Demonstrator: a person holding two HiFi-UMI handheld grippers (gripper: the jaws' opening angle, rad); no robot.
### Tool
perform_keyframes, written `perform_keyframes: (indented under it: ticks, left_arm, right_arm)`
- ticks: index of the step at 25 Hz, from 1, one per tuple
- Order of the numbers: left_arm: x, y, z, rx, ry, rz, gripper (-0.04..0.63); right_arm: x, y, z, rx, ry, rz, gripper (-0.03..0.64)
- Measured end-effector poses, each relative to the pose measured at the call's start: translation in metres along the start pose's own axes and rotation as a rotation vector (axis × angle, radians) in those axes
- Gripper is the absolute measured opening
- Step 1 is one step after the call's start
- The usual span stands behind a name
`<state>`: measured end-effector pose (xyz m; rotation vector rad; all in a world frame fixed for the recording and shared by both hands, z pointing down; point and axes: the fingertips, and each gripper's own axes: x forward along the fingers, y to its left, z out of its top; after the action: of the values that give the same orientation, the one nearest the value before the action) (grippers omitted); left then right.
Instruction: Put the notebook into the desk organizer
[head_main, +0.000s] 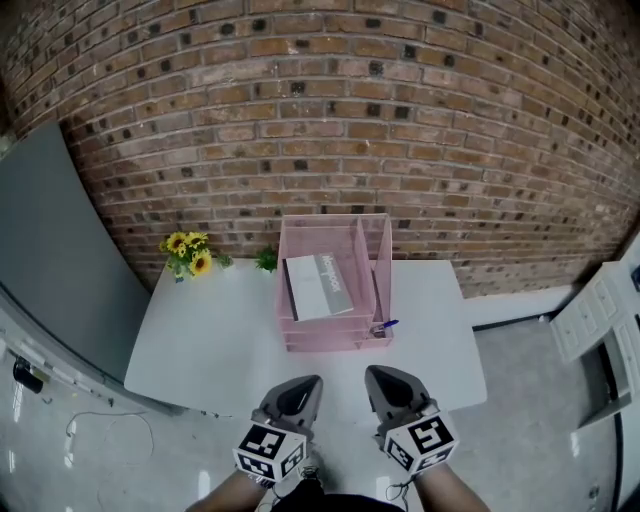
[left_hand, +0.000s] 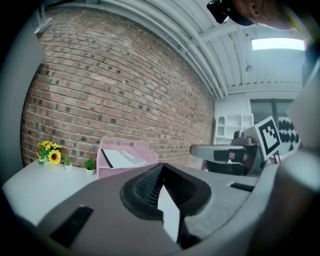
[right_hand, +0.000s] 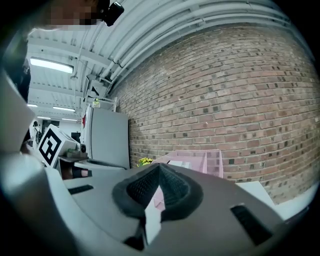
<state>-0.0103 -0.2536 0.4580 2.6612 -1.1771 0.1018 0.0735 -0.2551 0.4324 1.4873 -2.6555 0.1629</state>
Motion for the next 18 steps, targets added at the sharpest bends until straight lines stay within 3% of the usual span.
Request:
perform_keyframes:
  ticks: [12, 18]
  left_arm:
    - [-0.055, -0.128, -0.014, 0.002, -0.031, 0.106, 0.005]
    - [-0.094, -0.156, -0.028, -0.017, -0.018, 0.175, 0.005]
  right_arm:
    - [-0.126, 0.003, -0.016, 0.018, -0.011, 0.107, 0.003]
    - [-0.158, 0.031, -0.023, 0.04, -0.019, 0.18, 0.003]
